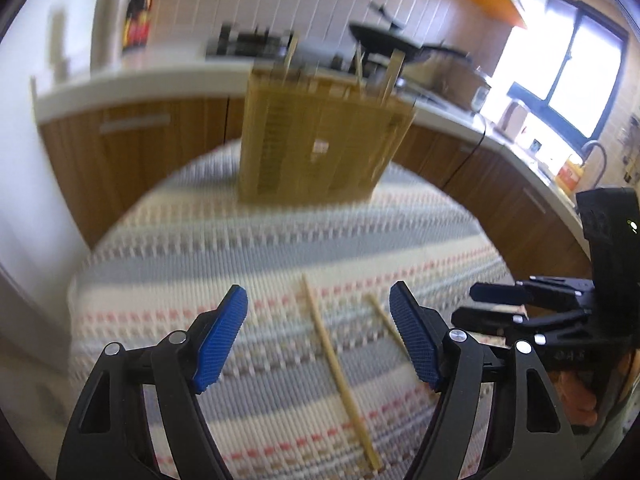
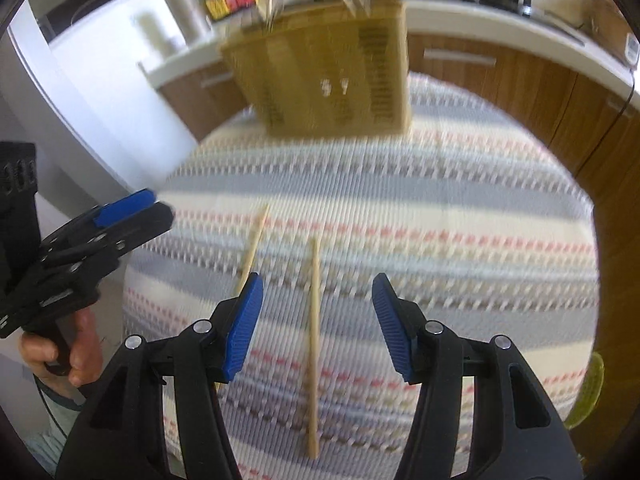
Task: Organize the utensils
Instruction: 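Grasp a chopstick with the right tool while the left tool grasps the last chopstick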
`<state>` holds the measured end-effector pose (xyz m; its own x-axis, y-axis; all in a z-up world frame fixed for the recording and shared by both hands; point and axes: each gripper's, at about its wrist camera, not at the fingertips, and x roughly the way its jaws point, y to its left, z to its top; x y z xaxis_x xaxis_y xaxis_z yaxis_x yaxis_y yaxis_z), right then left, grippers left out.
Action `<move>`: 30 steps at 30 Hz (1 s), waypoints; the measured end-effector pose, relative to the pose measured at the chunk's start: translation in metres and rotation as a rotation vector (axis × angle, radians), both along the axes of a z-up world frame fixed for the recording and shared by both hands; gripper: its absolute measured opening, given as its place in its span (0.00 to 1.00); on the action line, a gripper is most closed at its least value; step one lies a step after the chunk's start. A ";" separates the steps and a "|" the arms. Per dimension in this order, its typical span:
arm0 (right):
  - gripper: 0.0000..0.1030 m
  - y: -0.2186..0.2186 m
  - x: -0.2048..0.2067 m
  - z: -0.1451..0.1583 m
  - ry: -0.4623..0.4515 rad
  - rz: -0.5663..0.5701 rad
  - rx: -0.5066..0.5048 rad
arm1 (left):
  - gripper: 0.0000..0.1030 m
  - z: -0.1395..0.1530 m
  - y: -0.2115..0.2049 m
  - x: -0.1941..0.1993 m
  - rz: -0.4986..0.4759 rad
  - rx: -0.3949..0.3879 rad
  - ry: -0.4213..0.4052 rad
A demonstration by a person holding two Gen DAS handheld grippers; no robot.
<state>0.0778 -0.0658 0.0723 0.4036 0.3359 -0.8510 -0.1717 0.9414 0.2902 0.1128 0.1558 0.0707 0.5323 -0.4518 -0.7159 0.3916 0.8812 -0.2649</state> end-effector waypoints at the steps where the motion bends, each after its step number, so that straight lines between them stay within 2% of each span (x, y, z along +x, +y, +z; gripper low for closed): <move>1: 0.44 0.001 -0.002 -0.004 0.017 0.005 0.004 | 0.68 -0.007 -0.001 0.002 -0.004 0.002 0.033; 4: 0.36 0.013 -0.005 -0.020 0.064 0.027 -0.023 | 0.65 -0.025 -0.007 0.005 -0.012 0.024 0.109; 8: 0.31 0.027 -0.011 -0.035 0.091 0.054 -0.073 | 0.54 -0.048 -0.015 0.004 -0.017 0.057 0.178; 11: 0.25 0.036 -0.015 -0.046 0.092 0.057 -0.145 | 0.49 -0.061 -0.024 0.006 -0.017 0.101 0.199; 16: 0.14 0.050 -0.022 -0.057 0.070 0.069 -0.224 | 0.47 -0.069 -0.054 0.001 -0.021 0.226 0.162; 18: 0.05 0.056 -0.027 -0.056 0.055 0.076 -0.256 | 0.47 -0.071 -0.065 -0.001 -0.031 0.267 0.148; 19: 0.04 0.057 -0.028 -0.056 0.049 0.078 -0.265 | 0.45 -0.072 -0.071 -0.002 -0.030 0.295 0.137; 21: 0.04 0.055 -0.030 -0.057 0.047 0.073 -0.250 | 0.38 -0.073 -0.085 -0.004 -0.031 0.360 0.109; 23: 0.04 0.045 -0.033 -0.055 0.051 0.054 -0.234 | 0.20 -0.074 -0.092 -0.005 -0.037 0.395 0.090; 25: 0.04 0.031 -0.030 -0.052 0.050 0.029 -0.217 | 0.06 -0.074 -0.093 -0.005 -0.030 0.411 0.082; 30: 0.04 0.005 -0.026 -0.044 0.043 -0.030 -0.198 | 0.04 -0.064 -0.073 -0.001 -0.014 0.333 0.099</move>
